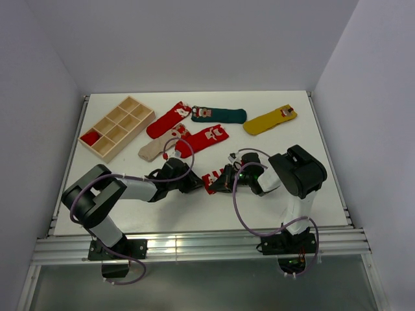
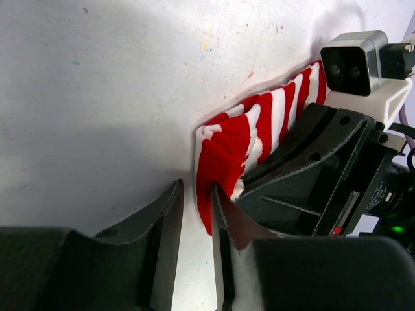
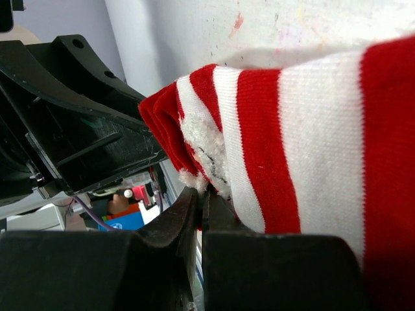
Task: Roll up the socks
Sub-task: Roll the sock at the center of the board.
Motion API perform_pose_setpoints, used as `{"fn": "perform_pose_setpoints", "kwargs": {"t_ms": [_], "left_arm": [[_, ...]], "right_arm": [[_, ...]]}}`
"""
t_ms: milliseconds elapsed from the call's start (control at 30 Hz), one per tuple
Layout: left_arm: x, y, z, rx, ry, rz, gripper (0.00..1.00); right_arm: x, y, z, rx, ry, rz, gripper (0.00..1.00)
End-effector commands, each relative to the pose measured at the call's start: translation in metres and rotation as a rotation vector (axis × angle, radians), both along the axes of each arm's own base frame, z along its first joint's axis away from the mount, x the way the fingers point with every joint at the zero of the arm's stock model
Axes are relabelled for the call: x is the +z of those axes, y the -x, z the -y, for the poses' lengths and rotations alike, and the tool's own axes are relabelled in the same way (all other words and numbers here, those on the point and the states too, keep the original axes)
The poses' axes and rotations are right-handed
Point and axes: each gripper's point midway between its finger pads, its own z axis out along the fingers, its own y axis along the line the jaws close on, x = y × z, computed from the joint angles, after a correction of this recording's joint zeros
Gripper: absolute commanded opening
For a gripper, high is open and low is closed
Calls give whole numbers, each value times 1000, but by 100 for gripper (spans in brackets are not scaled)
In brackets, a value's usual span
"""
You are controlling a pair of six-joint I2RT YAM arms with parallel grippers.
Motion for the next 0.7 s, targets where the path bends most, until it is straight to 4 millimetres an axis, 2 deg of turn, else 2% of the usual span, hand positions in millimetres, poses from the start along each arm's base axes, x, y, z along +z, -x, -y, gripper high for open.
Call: {"fn": "perform_pose_setpoints", "kwargs": {"t_ms": [0, 400, 533, 667], "left_arm": [[5, -15, 4, 14, -8, 48, 30], [-6, -22, 5, 16, -39, 32, 31], [-14, -24, 4, 18, -78, 9, 30], [-34, -19, -9, 39, -173, -56, 26]], "right_arm": [[-28, -1, 12, -50, 129, -24, 0], [-31, -1, 13, -35, 166, -16, 0], [-31, -3, 13, -34, 182, -5, 0], [-33, -2, 15, -26, 209, -7, 0]]}}
